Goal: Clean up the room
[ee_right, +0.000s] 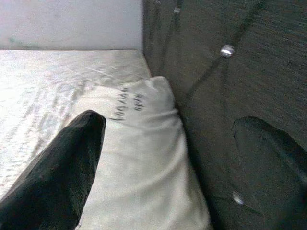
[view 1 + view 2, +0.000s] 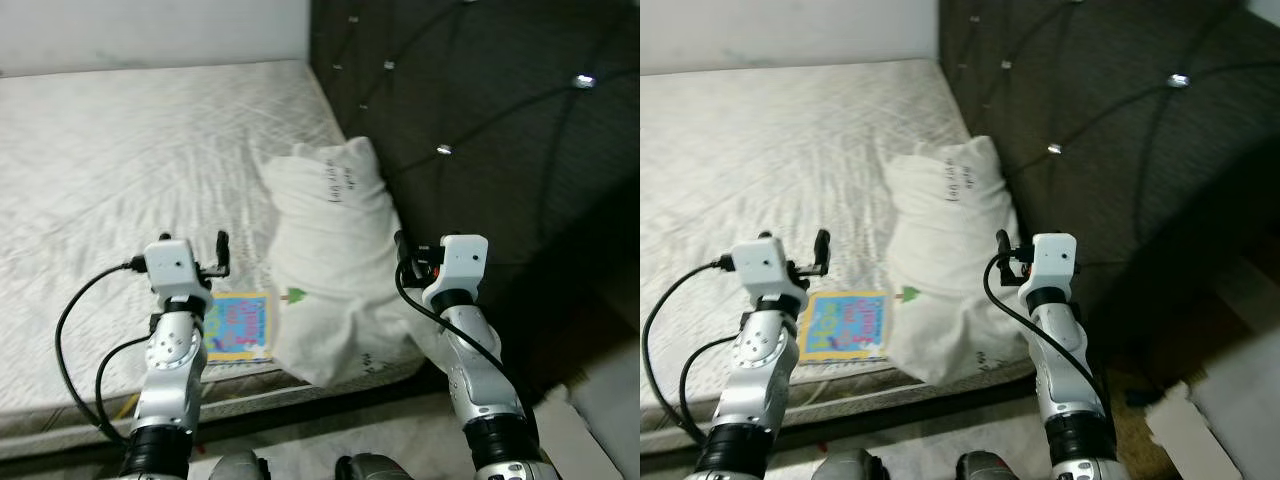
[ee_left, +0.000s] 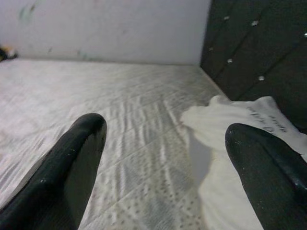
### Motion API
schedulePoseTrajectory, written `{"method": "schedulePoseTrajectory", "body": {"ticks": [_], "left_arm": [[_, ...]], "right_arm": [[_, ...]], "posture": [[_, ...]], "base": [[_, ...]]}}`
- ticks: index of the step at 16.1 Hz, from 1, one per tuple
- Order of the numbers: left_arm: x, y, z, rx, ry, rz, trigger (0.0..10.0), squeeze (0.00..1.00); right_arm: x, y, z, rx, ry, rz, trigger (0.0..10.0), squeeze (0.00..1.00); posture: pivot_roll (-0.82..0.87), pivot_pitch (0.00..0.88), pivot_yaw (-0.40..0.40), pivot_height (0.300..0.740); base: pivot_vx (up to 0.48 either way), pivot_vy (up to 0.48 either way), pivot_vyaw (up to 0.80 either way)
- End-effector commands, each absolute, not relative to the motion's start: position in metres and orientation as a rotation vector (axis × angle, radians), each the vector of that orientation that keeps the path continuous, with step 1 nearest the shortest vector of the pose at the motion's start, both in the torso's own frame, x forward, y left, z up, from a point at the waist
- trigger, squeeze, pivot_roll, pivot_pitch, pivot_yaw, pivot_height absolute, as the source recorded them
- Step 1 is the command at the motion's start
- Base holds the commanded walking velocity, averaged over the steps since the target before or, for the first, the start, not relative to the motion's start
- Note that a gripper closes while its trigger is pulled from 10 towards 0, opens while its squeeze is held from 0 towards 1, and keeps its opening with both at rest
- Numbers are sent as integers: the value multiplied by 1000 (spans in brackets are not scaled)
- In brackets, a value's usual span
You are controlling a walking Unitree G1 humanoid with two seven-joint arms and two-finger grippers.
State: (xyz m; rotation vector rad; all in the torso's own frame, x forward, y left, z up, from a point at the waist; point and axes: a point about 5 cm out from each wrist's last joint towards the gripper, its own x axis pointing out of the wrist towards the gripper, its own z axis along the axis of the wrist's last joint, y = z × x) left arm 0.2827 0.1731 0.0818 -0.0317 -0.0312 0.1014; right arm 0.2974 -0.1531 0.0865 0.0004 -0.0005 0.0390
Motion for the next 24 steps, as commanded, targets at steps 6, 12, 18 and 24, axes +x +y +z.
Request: {"method": "schedulePoseTrajectory", "body": {"ticks": [6,12,18,24], "left_arm": [[289,176,95,-53,-67,100,10000,0],[291,173,96,-72,-61,88,10000,0],[289,172,92,-111,-41,101,10000,0],[289,173,91,-131,-32,104,10000,0]], "right_arm": [[308,-155,94,5,-17,41,10000,0],[309,-156,92,-2,-12,37,10000,0],[309,-161,89,-22,0,40,10000,0],[308,-161,88,-25,8,49,10000,0]], "posture": [[9,0,15,740],[3,0,17,740],[4,0,10,740],[3,0,5,740]], "base": [[0,0,0],[0,401,0],[0,480,0],[0,480,0]]}}
